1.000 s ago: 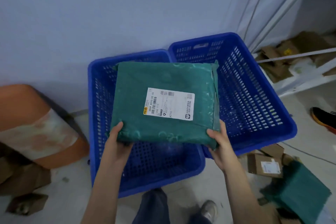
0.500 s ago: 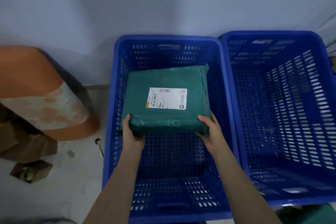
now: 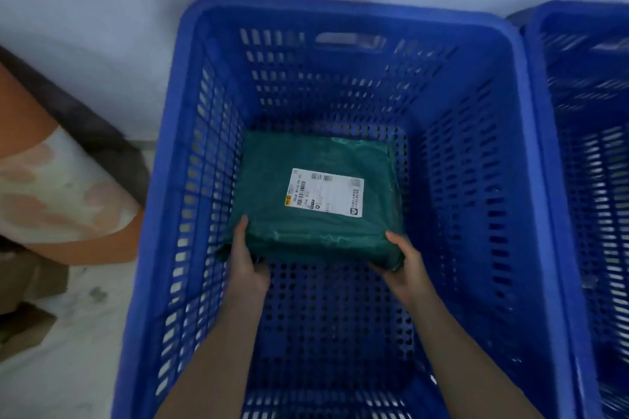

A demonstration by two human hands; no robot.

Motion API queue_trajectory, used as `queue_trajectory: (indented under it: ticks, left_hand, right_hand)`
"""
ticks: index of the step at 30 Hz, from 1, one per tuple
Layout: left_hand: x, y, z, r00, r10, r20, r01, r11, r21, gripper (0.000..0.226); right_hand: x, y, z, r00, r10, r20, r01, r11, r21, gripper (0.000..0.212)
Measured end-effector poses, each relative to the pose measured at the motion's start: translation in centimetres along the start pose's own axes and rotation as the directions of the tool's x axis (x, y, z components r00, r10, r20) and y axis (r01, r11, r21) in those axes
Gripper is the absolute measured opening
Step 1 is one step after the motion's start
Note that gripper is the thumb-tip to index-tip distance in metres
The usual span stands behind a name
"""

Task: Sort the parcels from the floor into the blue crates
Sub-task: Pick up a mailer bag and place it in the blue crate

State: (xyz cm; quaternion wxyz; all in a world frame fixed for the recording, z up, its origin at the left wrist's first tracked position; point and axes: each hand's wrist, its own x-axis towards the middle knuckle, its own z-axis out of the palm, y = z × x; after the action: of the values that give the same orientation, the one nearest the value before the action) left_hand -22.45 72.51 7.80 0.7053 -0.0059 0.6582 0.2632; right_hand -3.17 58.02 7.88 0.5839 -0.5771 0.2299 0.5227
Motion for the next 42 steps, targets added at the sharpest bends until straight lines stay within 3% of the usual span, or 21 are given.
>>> queue_trajectory:
  ticks: [4, 7, 11, 18, 25, 29, 34, 38, 42]
  left_hand:
    - [1.6, -1.2, -0.4, 0.999, -0.035, 0.014, 0.036, 0.997, -0.063, 0.031]
    - [2.1, -2.7, -0.7, 0.999, -0.043, 0.031, 0.046, 0.994, -0.102, 0.047]
    - [2.7, -3.5, -0.1, 1.000, -0.009, -0.014, 0.008, 0.996, -0.092, 0.057]
    - [3.7, 0.3, 3.0, 0.994, 0.109, 0.002, -0.109, 0.990, -0.092, 0.050]
    - [4.4, 3.0, 5.5, 0.996, 0.079, 0.040, -0.078, 0.996, -0.046, 0.049]
    - [3.0, 2.5, 4.9, 0.992, 0.103, 0.070, -0.109, 0.991, 0.075, 0.048]
    - [-2.2, 0.0, 3.8, 0.995, 0.011, 0.100, -0.050, 0.920, 0.390, 0.058]
    - [-7.7, -1.9, 3.4, 0.974, -0.080, 0.211, -0.053, 0.826, 0.562, 0.047]
    - [-14.2, -3.0, 4.9, 0.961, -0.106, 0.255, -0.072, 0.797, 0.599, 0.039]
  right_hand:
    - [1.9, 0.8, -0.6, 0.999, -0.040, -0.035, 0.042, 0.998, 0.055, 0.031]
    - [2.6, 1.4, -0.5, 0.995, -0.023, -0.098, 0.034, 0.994, 0.104, 0.040]
    - [3.0, 2.4, 0.4, 0.992, 0.088, -0.090, -0.067, 0.974, 0.216, 0.014]
    - [4.1, 1.5, 4.1, 0.997, 0.030, -0.066, -0.018, 0.984, 0.177, 0.036]
    - [5.2, -0.5, 6.3, 0.999, 0.007, -0.032, -0.004, 0.996, 0.089, 0.043]
    - [4.4, -0.5, 5.8, 0.994, 0.033, -0.105, -0.026, 0.997, 0.073, 0.058]
    - [-0.2, -0.3, 5.0, 0.979, 0.052, -0.195, -0.043, 0.998, 0.050, 0.055]
    - [-5.7, -0.7, 4.0, 0.987, 0.128, -0.096, -0.131, 0.991, -0.026, 0.050]
    - [-13.0, -4.2, 3.5, 0.998, -0.051, -0.022, 0.051, 0.999, -0.019, 0.041]
